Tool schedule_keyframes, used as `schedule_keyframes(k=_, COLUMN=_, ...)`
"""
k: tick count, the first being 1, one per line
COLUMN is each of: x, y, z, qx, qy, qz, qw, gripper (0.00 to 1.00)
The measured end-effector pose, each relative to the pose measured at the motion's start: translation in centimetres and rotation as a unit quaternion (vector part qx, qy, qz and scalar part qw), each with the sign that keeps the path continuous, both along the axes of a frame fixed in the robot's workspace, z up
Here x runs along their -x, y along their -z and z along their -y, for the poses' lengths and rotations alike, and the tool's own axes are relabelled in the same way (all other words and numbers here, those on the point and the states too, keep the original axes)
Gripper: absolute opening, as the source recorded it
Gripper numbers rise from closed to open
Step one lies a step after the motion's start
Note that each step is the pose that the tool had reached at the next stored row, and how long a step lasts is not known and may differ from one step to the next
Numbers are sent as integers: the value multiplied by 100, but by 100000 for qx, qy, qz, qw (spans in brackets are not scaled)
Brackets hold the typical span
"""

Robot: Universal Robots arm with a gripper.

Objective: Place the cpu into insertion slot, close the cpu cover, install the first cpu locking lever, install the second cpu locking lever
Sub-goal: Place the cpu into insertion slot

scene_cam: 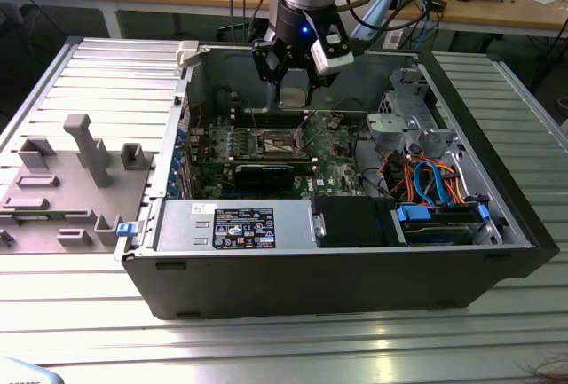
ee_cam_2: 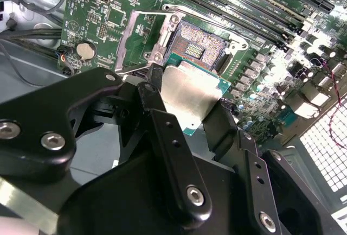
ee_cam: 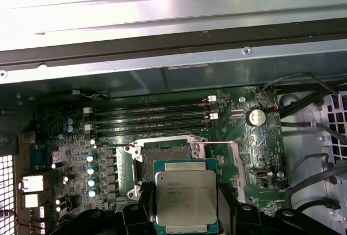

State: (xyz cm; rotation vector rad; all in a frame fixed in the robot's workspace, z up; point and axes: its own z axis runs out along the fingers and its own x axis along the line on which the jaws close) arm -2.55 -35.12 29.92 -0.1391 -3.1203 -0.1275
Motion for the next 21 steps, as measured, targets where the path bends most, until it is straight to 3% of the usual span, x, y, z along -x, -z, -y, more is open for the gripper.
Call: schedule_keyframes(k=21, x=0, y=3, z=0, qx=-2, qy=1056, qz=3, qw=99994, gripper=55)
